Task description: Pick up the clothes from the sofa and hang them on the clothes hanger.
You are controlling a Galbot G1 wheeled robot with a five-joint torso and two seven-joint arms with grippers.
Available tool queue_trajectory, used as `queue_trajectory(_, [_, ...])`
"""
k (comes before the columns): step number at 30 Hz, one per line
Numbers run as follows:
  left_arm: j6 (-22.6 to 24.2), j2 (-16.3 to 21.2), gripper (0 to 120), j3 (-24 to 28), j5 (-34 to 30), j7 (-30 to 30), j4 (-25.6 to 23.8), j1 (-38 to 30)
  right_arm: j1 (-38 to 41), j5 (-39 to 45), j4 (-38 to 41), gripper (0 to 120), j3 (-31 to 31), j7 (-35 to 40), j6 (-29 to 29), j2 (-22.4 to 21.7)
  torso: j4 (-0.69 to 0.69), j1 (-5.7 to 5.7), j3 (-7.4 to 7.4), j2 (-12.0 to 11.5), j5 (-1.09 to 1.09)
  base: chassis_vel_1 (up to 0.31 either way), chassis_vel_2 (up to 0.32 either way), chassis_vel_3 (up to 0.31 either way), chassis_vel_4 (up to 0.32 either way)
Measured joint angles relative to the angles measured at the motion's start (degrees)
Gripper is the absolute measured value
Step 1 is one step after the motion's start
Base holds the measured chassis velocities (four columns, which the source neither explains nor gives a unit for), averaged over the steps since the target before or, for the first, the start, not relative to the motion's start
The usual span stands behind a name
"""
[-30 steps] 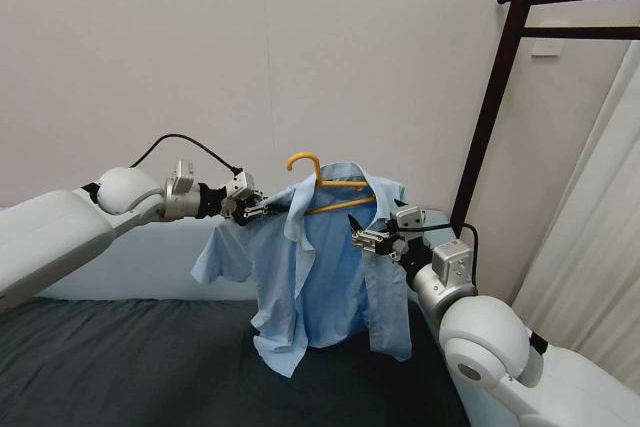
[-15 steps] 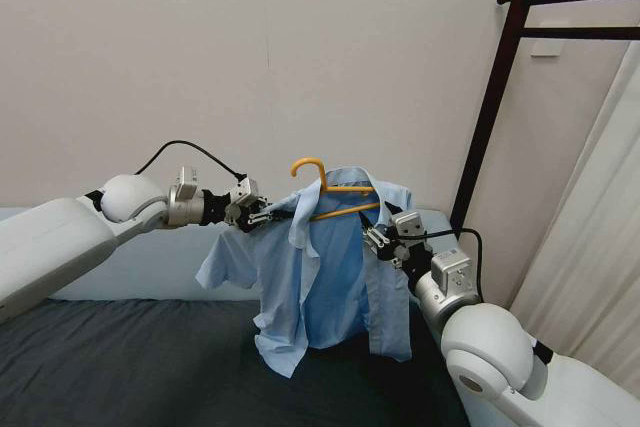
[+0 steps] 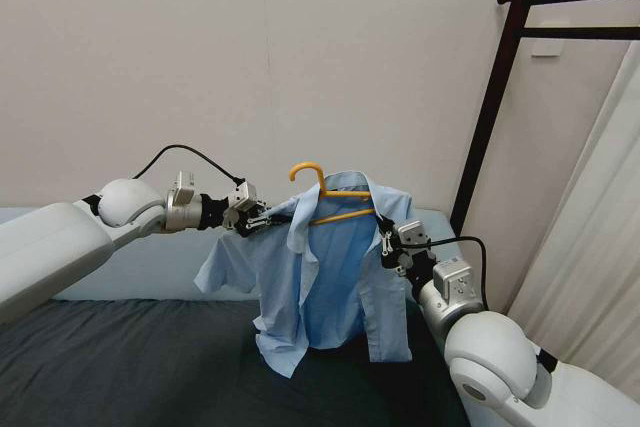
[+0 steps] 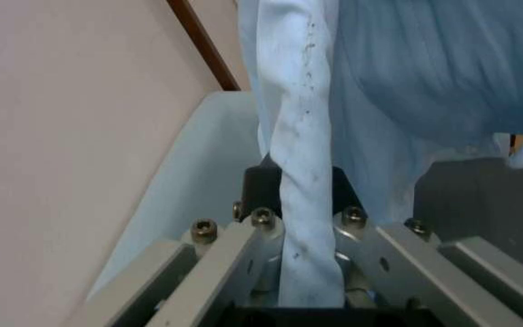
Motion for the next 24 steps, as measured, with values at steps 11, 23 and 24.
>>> queue_trajectory(11, [1.5, -2.7, 1, 4.3, -7.6, 2.8, 1.5, -3.7, 0.1, 0.2, 8.6, 0, 0.1, -5.8, 4.1, -2.0, -0.01, 0.0, 0.0, 0.0, 0.0, 0.0, 0.0, 0.0, 0.0])
queue_trajectory(23, [2.7, -5.4, 1, 10.0, -15.9, 16.0, 8.3, -10.8, -2.5, -5.2, 7.5, 0, -1.2, -10.3, 5.1, -3.4, 0.01, 0.0, 0.0, 0.0, 0.0, 0.0, 0.0, 0.0, 0.0])
queue_trajectory(24, [2.7, -5.4, 1, 10.0, -15.9, 16.0, 8.3, -10.8, -2.5, -5.2, 7.5, 0, -1.2, -10.3, 5.1, -3.4, 0.01, 0.0, 0.0, 0.0, 0.0, 0.0, 0.0, 0.0, 0.0])
